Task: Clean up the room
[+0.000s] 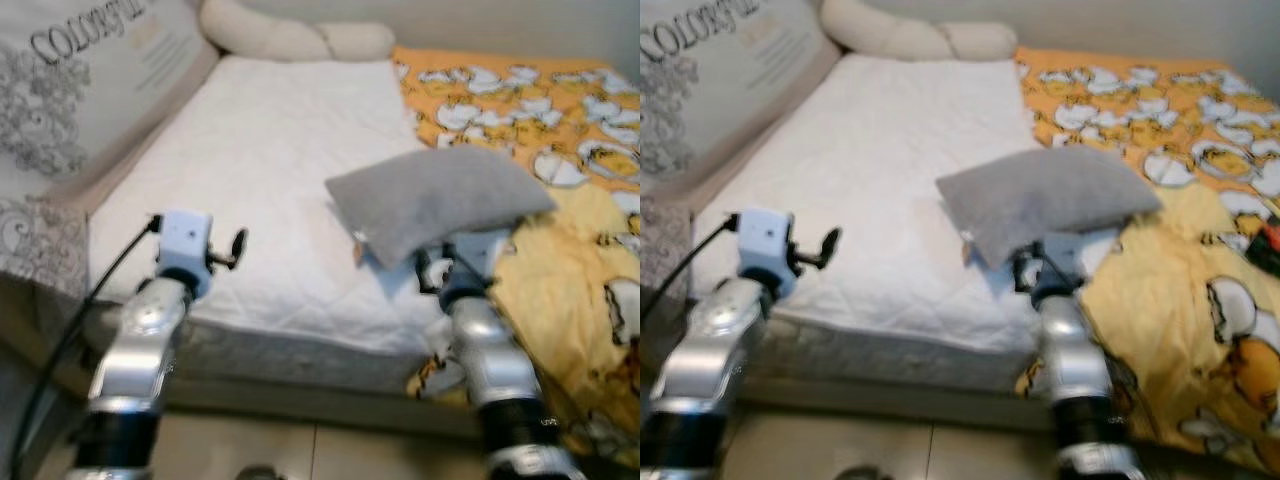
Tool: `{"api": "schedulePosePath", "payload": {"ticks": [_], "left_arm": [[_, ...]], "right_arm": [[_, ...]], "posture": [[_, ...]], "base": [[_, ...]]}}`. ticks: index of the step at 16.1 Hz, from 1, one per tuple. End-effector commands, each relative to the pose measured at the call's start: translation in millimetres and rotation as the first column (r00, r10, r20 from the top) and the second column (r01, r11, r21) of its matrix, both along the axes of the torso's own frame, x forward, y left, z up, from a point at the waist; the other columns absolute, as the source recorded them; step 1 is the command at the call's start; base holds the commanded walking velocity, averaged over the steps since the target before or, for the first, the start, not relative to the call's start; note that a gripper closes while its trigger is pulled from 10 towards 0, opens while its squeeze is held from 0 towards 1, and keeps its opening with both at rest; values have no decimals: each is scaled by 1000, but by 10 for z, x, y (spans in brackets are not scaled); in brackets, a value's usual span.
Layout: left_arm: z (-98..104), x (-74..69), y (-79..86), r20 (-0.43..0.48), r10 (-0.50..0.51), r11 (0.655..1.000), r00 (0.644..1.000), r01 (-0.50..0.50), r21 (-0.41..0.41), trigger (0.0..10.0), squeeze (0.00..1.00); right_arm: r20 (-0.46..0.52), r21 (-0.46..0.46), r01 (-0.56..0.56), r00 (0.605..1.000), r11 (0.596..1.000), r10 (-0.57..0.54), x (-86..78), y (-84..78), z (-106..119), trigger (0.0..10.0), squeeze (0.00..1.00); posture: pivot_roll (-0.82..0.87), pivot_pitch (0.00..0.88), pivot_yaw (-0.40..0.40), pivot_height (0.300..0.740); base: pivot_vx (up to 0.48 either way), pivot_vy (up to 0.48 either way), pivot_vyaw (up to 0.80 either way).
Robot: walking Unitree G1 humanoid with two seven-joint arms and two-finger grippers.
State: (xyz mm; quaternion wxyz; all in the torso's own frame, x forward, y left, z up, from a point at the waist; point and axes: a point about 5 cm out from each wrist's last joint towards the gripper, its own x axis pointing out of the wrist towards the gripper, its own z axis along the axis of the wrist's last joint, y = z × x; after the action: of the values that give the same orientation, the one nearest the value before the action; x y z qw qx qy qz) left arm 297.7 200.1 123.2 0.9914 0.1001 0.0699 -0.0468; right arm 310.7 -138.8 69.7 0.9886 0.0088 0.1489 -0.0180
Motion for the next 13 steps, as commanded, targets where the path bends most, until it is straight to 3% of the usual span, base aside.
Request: {"api": "schedulePosePath", "payload": {"ticks": [1,13], "left_arm": [[24,24,-85,9,-24,1000,1000,24,-10,10000,0],[-123,-17,-90,-47,-42,999,998,40,-24,10000,0]], "right_arm": [[8,-23,21,1000,1000,-21,13,-107,23,10000,1000],[48,-53,-31,998,998,33,70,-113,97,10000,996]], "posture": [[-8,0,-4,740],[-9,0,-9,740]], "base": [[345,0,0],[348,0,0]]}}
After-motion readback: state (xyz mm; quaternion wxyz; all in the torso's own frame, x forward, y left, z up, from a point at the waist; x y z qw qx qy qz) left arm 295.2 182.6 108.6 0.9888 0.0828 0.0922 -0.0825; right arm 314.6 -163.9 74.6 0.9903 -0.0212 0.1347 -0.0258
